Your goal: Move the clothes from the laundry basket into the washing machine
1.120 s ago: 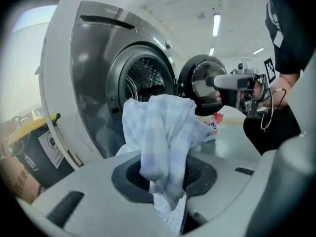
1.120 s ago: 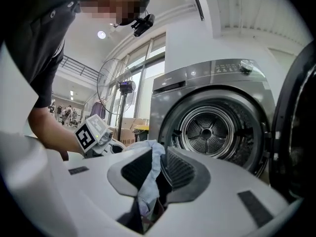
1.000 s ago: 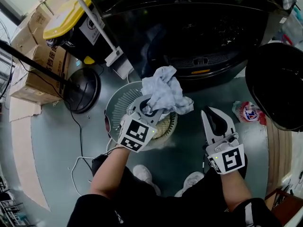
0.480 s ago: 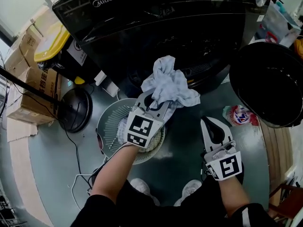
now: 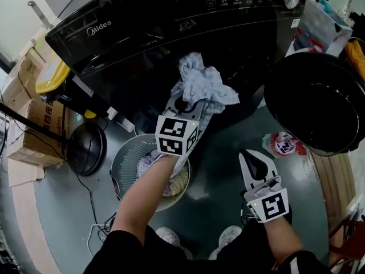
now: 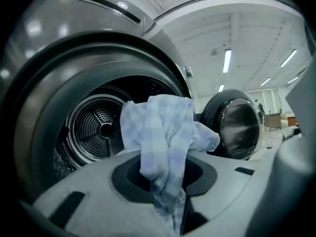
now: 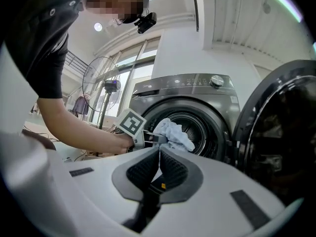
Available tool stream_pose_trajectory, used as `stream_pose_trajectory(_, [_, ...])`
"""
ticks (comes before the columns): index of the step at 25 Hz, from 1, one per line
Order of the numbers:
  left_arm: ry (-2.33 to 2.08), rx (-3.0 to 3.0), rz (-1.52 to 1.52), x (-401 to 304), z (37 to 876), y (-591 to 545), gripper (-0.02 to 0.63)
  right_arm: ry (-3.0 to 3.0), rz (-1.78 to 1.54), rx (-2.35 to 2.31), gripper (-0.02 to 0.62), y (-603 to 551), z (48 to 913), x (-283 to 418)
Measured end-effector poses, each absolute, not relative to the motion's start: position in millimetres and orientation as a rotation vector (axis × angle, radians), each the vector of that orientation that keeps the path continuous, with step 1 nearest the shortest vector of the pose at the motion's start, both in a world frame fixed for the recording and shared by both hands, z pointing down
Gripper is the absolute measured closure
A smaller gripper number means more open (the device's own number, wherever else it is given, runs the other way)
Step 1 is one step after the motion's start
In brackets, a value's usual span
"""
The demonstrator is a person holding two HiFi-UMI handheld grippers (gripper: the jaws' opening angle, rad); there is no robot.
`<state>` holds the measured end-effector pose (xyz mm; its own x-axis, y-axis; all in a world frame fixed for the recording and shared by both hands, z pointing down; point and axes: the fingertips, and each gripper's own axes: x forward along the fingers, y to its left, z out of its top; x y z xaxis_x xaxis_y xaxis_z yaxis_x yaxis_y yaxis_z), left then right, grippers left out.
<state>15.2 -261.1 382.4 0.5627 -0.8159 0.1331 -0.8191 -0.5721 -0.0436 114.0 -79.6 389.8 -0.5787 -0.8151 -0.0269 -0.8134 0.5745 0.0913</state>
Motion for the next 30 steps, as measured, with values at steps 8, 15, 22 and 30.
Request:
stream_pose_trajectory(8, [-1.635,2.603,0.131,19.9,391.0,-356.2,0.500,-2.765,-0.187,1.472,0.583,-91.5,395.2,111.6])
stream_pose_trajectory(15, [-1.739,2.372,0.269,-12.2,448.7,-409.2,0.469,-2.757,-0.240,1.451,0.583,-89.5,405.7,106.6])
stream_pose_trajectory(22, [-1.714,2.404,0.306,-9.5,453.0,-403.9,0.320,-2.756,-0.285,1.447,0.583,-89.5,397.2,100.5])
stream_pose_trajectory(30, [-1.704,2.538,0.210,-0.3,429.2,-360.2,0.321,-2.753,-0.291,1.435,0.583,-95.7,391.6,95.8])
